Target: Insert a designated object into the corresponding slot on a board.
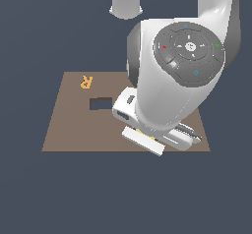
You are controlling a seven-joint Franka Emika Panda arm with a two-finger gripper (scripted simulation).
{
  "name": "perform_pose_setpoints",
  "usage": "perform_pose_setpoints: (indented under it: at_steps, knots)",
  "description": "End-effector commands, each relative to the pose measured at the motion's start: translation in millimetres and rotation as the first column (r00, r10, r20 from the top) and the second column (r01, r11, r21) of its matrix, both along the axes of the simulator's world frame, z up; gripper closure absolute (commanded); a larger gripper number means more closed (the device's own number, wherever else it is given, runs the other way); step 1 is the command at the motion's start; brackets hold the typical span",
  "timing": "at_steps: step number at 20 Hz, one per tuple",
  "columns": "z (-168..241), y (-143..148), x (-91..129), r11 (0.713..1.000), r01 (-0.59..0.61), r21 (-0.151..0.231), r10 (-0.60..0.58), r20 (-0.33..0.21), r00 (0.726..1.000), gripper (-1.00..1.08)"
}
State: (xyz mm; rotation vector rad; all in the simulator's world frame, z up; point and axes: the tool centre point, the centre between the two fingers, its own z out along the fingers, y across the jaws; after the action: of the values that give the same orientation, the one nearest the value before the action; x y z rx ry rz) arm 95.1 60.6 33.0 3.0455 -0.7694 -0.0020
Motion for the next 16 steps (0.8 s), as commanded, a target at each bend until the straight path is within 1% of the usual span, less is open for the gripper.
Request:
perform_pose_setpoints:
  at_steps: [1, 5, 9, 11, 13, 16]
  knots:
    - [0.5, 2.3, -1.1, 0.999, -0.045, 0.0, 0.045, 0.001, 0.999, 1.08]
    - [0.9, 6.8, -4.2, 0.99, -0.139, 0.0, 0.139, 0.001, 0.99, 1.08]
    - [1.3, 12.1, -8.8, 0.966, -0.257, 0.0, 0.257, 0.001, 0.966, 1.08]
    - [1.5, 14.8, -11.8, 0.946, -0.323, 0.0, 0.323, 0.001, 0.946, 1.08]
    - [1.8, 17.6, -15.2, 0.919, -0.394, 0.0, 0.394, 0.001, 0.919, 1.08]
    - [2.2, 21.6, -21.2, 0.863, -0.505, 0.0, 0.505, 0.001, 0.863, 1.08]
